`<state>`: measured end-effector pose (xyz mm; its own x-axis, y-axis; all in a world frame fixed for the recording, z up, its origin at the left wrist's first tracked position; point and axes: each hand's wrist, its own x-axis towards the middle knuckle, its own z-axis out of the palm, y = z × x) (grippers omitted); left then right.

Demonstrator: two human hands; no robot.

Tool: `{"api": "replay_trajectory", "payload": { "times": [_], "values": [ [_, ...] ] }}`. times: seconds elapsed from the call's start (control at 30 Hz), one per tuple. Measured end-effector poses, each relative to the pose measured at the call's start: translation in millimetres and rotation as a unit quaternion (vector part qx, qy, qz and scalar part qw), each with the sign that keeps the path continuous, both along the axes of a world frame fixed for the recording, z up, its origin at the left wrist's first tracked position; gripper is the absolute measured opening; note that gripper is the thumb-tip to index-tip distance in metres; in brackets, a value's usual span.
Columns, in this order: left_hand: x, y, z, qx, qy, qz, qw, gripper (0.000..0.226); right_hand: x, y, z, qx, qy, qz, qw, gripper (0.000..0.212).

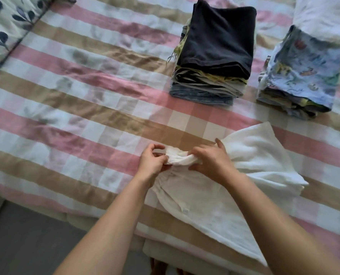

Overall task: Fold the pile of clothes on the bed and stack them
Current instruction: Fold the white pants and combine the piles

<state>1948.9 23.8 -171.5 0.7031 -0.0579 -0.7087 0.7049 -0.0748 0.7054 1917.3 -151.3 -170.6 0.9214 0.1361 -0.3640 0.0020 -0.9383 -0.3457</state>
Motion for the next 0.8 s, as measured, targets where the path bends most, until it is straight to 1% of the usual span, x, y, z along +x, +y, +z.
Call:
{"api": "replay_trajectory", "payload": {
  "times": [0.13, 0.3, 0.37, 0.43, 0.53, 0.57, 0.63, 0.67, 0.73, 0.8],
  "values": [
    [10.1, 10.7, 0.5, 0.02, -0.012, -0.039, 0.999, 0.031, 3.4, -50.0, 12.5, -0.101, 0.03, 0.047, 0.993, 0.034],
    [17.8, 22.0, 0.3, 0.028, -0.043, -0.081, 0.995, 0.029, -11.0, -106.0, 29.0, -0.149, 0.051, 0.031, 0.987, 0.028],
    [17.7, 28.2, 0.5, 0.036, -0.06, -0.099, 0.993, 0.029, -24.7, -120.0, 37.5, -0.158, 0.046, 0.004, 0.986, 0.023],
    [12.5, 35.8, -0.4, 0.048, -0.076, -0.12, 0.989, 0.029, -45.3, -126.6, 46.8, -0.156, 0.012, -0.016, 0.988, 0.016],
    [-2.4, 49.7, -3.2, 0.067, -0.105, -0.149, 0.981, 0.028, -90.3, -125.6, 52.2, -0.139, -0.114, -0.021, 0.983, 0.026],
    [-8.2, 53.6, -4.0, 0.069, -0.115, -0.158, 0.978, 0.027, -107.1, -122.5, 50.8, -0.145, -0.152, -0.024, 0.977, 0.025],
    [-20.1, 59.2, -6.6, 0.073, -0.129, -0.165, 0.975, 0.028, -140.9, -114.9, 44.9, -0.161, -0.217, -0.039, 0.962, 0.011],
    [-25.3, 62.0, -8.8, 0.075, -0.133, -0.163, 0.975, 0.028, -157.1, -109.9, 39.6, -0.165, -0.241, -0.051, 0.955, 0.009],
    [-35.5, 64.7, -14.8, 0.082, -0.13, -0.164, 0.974, 0.028, -186.1, -97.6, 25.1, -0.167, -0.26, -0.082, 0.948, 0.02],
    [-43.4, 65.5, -22.2, 0.101, -0.127, -0.178, 0.971, 0.028, -206.2, -85.3, 8.5, -0.16, -0.258, -0.101, 0.947, 0.02]
  ]
}}
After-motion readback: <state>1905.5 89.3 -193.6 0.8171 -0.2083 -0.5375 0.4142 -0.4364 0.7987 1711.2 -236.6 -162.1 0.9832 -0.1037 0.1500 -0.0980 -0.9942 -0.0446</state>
